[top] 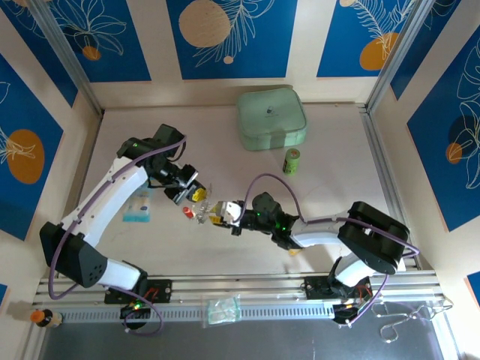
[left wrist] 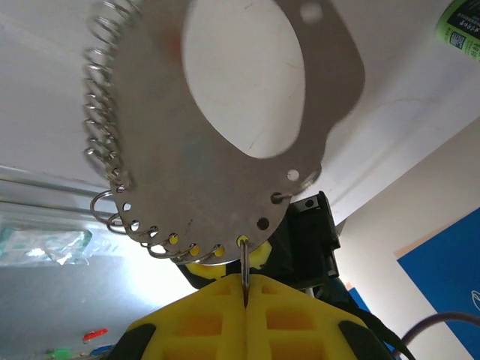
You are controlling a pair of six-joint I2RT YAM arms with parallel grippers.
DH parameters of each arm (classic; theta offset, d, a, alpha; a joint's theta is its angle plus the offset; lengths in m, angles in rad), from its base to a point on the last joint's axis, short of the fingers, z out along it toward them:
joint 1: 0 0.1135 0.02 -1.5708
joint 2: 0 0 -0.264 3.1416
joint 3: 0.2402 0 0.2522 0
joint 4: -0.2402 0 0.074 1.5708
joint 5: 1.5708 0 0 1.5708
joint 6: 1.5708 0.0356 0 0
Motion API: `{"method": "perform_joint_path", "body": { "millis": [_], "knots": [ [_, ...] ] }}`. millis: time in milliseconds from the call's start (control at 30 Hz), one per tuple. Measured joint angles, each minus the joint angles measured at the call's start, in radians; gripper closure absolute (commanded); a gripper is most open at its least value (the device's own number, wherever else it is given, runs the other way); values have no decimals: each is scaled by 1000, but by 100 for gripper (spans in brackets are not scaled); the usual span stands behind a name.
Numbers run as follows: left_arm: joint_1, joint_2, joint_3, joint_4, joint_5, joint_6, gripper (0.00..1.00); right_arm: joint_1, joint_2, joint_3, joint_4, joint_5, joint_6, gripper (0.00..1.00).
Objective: Put the keys on the keyring
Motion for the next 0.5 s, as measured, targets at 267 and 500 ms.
{"method": "perform_joint_path", "body": {
  "millis": [267,500],
  "knots": [
    [-8,63,2,23,64,-6,100,-54,-58,-45,58,-56,10,84],
    [-8,89,11,38,107,-2,100,-55,-71,-43,98,24,36,85]
  ]
}}
